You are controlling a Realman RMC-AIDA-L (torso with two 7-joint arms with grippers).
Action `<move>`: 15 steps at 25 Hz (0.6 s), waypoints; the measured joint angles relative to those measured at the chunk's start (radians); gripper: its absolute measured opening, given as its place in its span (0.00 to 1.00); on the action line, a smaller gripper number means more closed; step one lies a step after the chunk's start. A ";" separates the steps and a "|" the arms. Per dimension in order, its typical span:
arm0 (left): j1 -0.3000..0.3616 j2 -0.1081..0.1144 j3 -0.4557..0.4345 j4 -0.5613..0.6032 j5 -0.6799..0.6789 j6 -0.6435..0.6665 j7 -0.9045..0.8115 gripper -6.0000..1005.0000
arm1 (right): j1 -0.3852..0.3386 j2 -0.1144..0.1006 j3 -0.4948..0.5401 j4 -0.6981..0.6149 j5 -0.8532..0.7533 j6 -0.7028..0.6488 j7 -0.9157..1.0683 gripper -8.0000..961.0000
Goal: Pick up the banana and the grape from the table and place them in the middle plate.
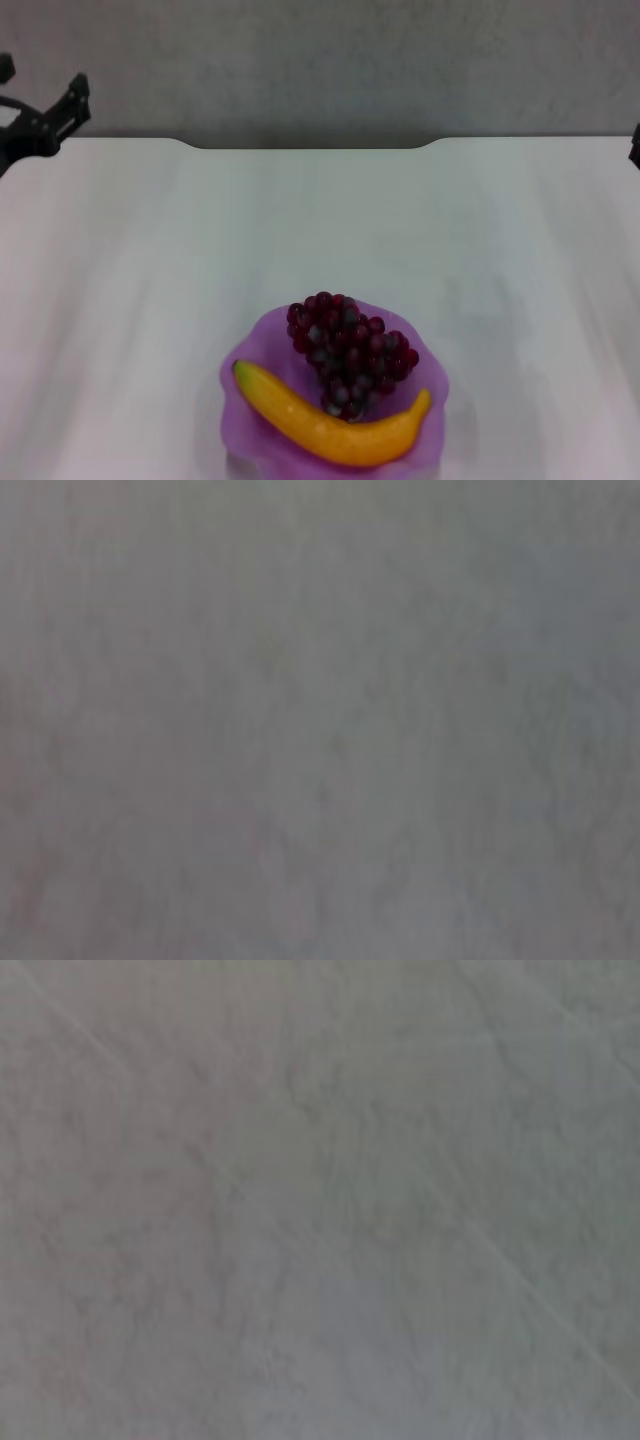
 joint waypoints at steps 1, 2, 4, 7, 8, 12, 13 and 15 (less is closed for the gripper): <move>0.001 -0.008 -0.008 -0.001 0.000 -0.022 0.006 0.84 | -0.001 0.000 0.001 -0.005 -0.014 -0.002 0.000 0.71; 0.002 -0.018 -0.018 -0.002 0.000 -0.042 0.016 0.84 | -0.001 0.000 0.001 -0.010 -0.027 -0.006 0.000 0.71; 0.008 -0.047 -0.045 0.000 0.000 -0.071 0.044 0.84 | -0.002 0.000 0.000 -0.015 -0.054 -0.026 0.000 0.71; 0.011 -0.080 -0.087 -0.001 0.001 -0.141 0.076 0.84 | -0.002 0.000 -0.004 -0.021 -0.103 -0.047 -0.001 0.71; 0.011 -0.088 -0.097 -0.002 0.001 -0.163 0.084 0.84 | -0.002 0.000 -0.007 -0.026 -0.127 -0.050 -0.001 0.71; 0.010 -0.108 -0.122 -0.002 0.001 -0.200 0.108 0.84 | -0.004 0.001 -0.048 -0.055 -0.217 -0.088 -0.001 0.71; 0.011 -0.111 -0.125 -0.002 0.001 -0.201 0.111 0.84 | -0.005 0.001 -0.063 -0.060 -0.229 -0.105 -0.001 0.71; 0.013 -0.113 -0.128 -0.001 0.002 -0.202 0.113 0.84 | -0.005 0.001 -0.093 -0.064 -0.241 -0.136 0.002 0.71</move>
